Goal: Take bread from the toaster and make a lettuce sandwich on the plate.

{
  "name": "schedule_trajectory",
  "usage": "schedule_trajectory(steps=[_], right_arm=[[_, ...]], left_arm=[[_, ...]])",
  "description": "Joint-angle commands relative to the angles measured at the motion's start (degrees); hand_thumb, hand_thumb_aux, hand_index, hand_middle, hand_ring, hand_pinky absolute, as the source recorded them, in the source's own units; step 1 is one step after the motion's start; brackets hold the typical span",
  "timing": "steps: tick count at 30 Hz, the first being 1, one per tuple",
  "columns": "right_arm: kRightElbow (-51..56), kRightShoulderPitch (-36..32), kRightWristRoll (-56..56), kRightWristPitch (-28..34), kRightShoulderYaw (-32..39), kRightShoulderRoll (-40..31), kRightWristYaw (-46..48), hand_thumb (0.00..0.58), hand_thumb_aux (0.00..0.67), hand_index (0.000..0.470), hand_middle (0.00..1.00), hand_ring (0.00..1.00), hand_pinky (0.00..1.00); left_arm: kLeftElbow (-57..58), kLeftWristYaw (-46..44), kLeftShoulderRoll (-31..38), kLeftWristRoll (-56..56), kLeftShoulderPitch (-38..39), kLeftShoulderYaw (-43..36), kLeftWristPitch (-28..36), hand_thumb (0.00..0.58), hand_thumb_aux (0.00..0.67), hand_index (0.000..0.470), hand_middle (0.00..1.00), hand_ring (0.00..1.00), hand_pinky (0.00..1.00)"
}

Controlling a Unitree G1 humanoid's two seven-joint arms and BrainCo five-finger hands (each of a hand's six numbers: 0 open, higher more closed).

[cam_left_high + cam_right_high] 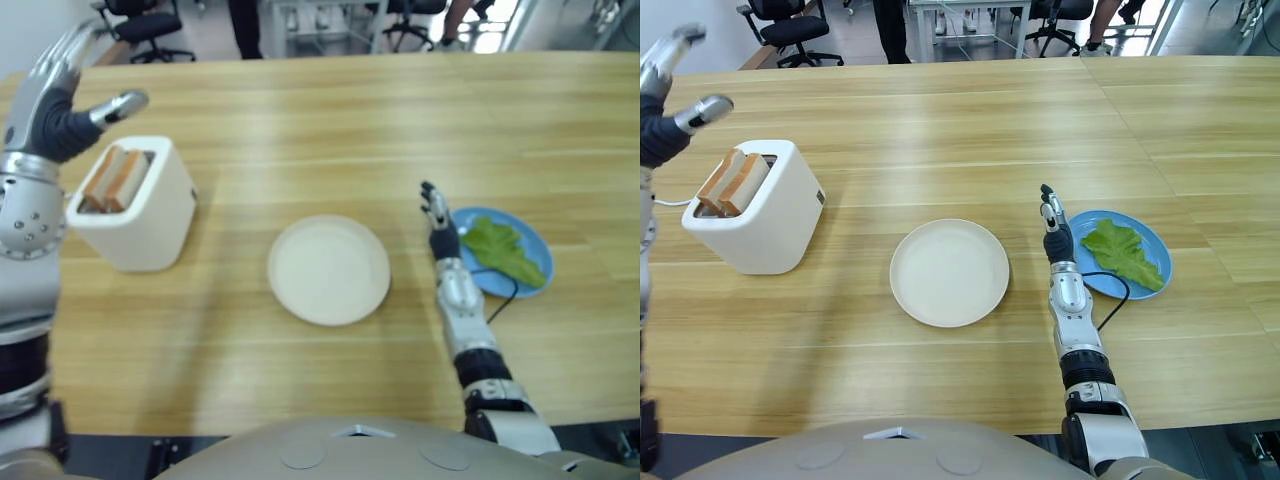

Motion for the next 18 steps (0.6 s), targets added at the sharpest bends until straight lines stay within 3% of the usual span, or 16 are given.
schedule_trajectory(steps=[1, 7, 18], right_arm=[[-0.2, 0.1, 0.3, 0.5, 0.0, 0.0, 0.0, 0.0, 0.0, 0.0, 0.0, 0.0, 0.0], [-0.6, 0.1, 0.2, 0.9, 0.0, 0.0, -0.1, 0.0, 0.0, 0.0, 0.0, 0.0, 0.0], [-0.2, 0.1, 0.2, 1.1, 0.2, 0.0, 0.2, 0.0, 0.0, 0.0, 0.0, 0.0, 0.0]], left_arm=[[12.1, 2.8, 1.6, 6.9, 2.0, -4.4, 2.0, 0.0, 0.0, 0.0, 0.0, 0.0, 0.0], [25.5, 5.7, 3.1, 11.5, -0.9, -9.3, 4.5, 0.0, 0.0, 0.0, 0.0, 0.0, 0.0], [29.4, 6.7, 3.8, 12.5, -2.4, -12.2, 7.9, 0.0, 0.0, 0.0, 0.0, 0.0, 0.0]])
